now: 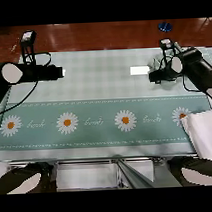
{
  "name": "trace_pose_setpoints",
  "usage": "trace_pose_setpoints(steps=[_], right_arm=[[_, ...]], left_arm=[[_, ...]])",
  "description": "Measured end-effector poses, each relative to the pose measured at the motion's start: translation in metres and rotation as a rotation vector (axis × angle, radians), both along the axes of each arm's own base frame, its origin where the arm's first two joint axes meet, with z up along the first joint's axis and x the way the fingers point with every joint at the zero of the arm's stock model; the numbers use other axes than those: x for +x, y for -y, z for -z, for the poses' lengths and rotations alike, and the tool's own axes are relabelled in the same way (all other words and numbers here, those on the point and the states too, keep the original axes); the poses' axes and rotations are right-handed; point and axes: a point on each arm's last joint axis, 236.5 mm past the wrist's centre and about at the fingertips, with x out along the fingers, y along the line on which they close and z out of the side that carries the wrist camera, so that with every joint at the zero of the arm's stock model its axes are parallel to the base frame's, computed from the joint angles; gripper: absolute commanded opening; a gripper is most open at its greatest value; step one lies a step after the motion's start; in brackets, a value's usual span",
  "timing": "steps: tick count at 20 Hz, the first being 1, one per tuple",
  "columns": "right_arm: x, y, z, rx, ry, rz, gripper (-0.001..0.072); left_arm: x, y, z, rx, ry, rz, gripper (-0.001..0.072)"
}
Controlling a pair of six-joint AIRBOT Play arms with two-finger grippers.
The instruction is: Fold the shirts.
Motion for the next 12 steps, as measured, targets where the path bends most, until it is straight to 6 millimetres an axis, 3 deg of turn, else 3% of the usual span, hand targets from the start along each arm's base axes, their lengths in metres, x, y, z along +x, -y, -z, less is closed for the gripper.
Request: trace_pose_setpoints(steps=[4, 6, 9, 12], right_arm=[[0.055, 0.054, -0.028, -0.058, 0.229, 0.123, 0.0416], [0.074, 0.086, -0.030, -0.044, 0.273, 0.209, 0.0416], [0.095, 0.132, -0.015, 0.007, 0.279, 0.327, 0.0415], [0.109, 0.142, 0.024, 0.096, 0.212, 0.344, 0.0415]], left_arm=[[0.020, 0.001, 0.001, -0.011, 0.058, -0.020, 0.0508], [0.026, 0.001, 0.008, -0.013, 0.059, -0.026, 0.0508], [0.032, 0.001, 0.020, -0.010, 0.046, -0.030, 0.0508], [0.036, 0.001, 0.031, -0.007, 0.037, -0.034, 0.0508]])
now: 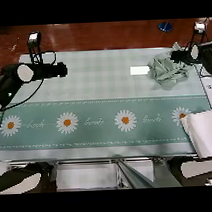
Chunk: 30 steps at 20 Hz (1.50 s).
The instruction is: Fold the shirts.
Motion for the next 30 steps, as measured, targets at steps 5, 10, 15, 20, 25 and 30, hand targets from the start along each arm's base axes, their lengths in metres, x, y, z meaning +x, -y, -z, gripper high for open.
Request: trace_pose_setpoints(steps=[5, 10, 15, 20, 25, 30], right_arm=[[-0.001, -0.004, 0.067, 0.105, -0.121, -0.002, 0.0172], [-0.010, -0.034, 0.076, 0.227, -0.217, -0.078, 0.0021], [0.022, -0.076, -0.070, 0.241, 0.023, -0.268, 0.0021], [-0.006, -0.121, -0.275, 0.142, 0.393, -0.436, 0.0020], [-0.087, -0.161, -0.420, 0.066, 0.679, -0.559, 0.0020], [-0.166, -0.217, -0.447, 0.065, 0.682, -0.763, 0.0021]], left_arm=[[0.004, 0.000, 0.011, 0.003, -0.014, -0.003, 0.0508], [0.004, 0.000, -0.011, 0.005, -0.041, 0.011, 0.0508], [-0.027, -0.017, -0.077, 0.023, -0.063, 0.036, 0.0508], [-0.123, -0.003, -0.082, -0.056, -0.107, 0.092, 0.0508], [-0.203, 0.005, -0.037, -0.151, -0.170, 0.096, 0.0508], [-0.219, -0.002, -0.037, -0.191, -0.122, 0.058, 0.0508]])
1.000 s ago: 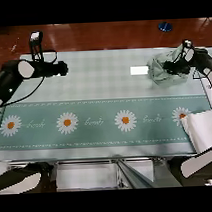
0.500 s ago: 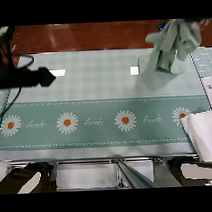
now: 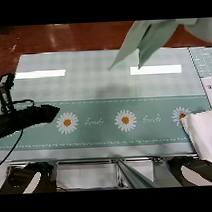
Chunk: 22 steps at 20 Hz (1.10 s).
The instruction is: Fold the shirts.
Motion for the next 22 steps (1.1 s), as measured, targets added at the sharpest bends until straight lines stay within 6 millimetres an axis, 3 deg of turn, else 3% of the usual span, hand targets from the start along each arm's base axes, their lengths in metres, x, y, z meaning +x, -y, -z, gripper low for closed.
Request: trace_pose_setpoints(steps=[3, 5, 8, 10, 14, 15, 16, 17, 19, 20, 22], right_arm=[[-0.031, -0.058, 0.041, -0.038, -0.136, -0.191, 0.0020], [-0.043, -0.094, 0.080, -0.060, -0.242, -0.293, 0.0020], [-0.049, -0.139, 0.157, -0.082, -0.440, -0.381, 0.0021], [-0.052, -0.168, 0.219, -0.099, -0.592, -0.418, 0.0021], [-0.064, -0.236, 0.314, -0.061, -0.811, -0.485, 0.0024], [-0.066, -0.254, 0.332, -0.036, -0.847, -0.489, 0.0166], [-0.071, -0.273, 0.352, -0.014, -0.893, -0.490, 0.0427], [-0.074, -0.287, 0.367, 0.003, -0.924, -0.487, 0.0411], [-0.081, -0.297, 0.391, -0.001, -0.982, -0.478, 0.0411], [-0.079, -0.292, 0.396, -0.017, -0.993, -0.464, 0.0411], [-0.069, -0.262, 0.388, -0.046, -1.003, -0.417, 0.0411]], left_arm=[[0.006, -0.015, -0.014, -0.006, 0.050, -0.062, 0.0508], [0.011, -0.027, -0.023, 0.005, 0.082, -0.097, 0.0508], [0.017, -0.046, -0.031, 0.024, 0.109, -0.152, 0.0508], [0.018, -0.056, -0.033, 0.032, 0.114, -0.183, 0.0508], [0.020, -0.064, -0.034, 0.039, 0.115, -0.207, 0.0508], [0.020, -0.065, -0.033, 0.038, 0.110, -0.209, 0.0508], [0.019, -0.065, -0.032, 0.038, 0.105, -0.210, 0.0508], [0.019, -0.065, -0.031, 0.038, 0.101, -0.210, 0.0508], [0.017, -0.064, -0.028, 0.035, 0.084, -0.205, 0.0508], [0.016, -0.064, -0.027, 0.036, 0.078, -0.203, 0.0508], [0.015, -0.064, -0.027, 0.037, 0.075, -0.201, 0.0508]])
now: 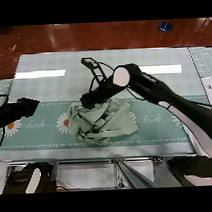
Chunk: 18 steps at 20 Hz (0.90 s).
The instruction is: Fold the shirts.
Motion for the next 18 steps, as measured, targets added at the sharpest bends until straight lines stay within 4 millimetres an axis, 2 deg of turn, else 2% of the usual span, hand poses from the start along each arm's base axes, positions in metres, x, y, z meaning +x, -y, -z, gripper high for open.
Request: trace_pose_setpoints(steps=[2, 3, 5, 7, 9, 10, 11, 13, 15, 18], right_arm=[[0.026, 0.056, -0.026, -0.064, 0.063, 0.083, 0.0411], [0.037, 0.091, -0.040, -0.103, 0.098, 0.140, 0.0410], [0.056, 0.180, -0.064, -0.194, 0.161, 0.314, 0.0410], [0.051, 0.265, -0.068, -0.264, 0.167, 0.508, 0.0409], [0.025, 0.325, -0.048, -0.293, 0.117, 0.668, 0.0409], [0.009, 0.343, -0.033, -0.294, 0.082, 0.728, 0.0409], [-0.010, 0.354, -0.015, -0.281, 0.039, 0.773, 0.0409], [-0.042, 0.359, 0.019, -0.246, -0.044, 0.820, 0.0408], [-0.068, 0.349, 0.049, -0.200, -0.121, 0.827, 0.0407], [-0.095, 0.326, 0.080, -0.146, -0.211, 0.790, 0.0407]], left_arm=[[-0.001, 0.001, 0.000, -0.005, -0.004, 0.003, 0.0508], [-0.002, 0.002, 0.001, -0.008, -0.008, 0.005, 0.0508], [-0.004, 0.004, 0.005, -0.013, -0.023, 0.010, 0.0508], [-0.007, 0.009, 0.014, -0.036, -0.051, 0.019, 0.0508], [-0.013, 0.027, 0.030, -0.106, -0.117, 0.063, 0.0507], [-0.015, 0.043, 0.037, -0.157, -0.148, 0.110, 0.0508], [-0.015, 0.061, 0.042, -0.216, -0.177, 0.167, 0.0508], [-0.010, 0.088, 0.046, -0.320, -0.222, 0.264, 0.0508], [0.004, 0.108, 0.052, -0.373, -0.264, 0.363, 0.0508], [0.008, 0.135, 0.071, -0.348, -0.392, 0.548, 0.0508]])
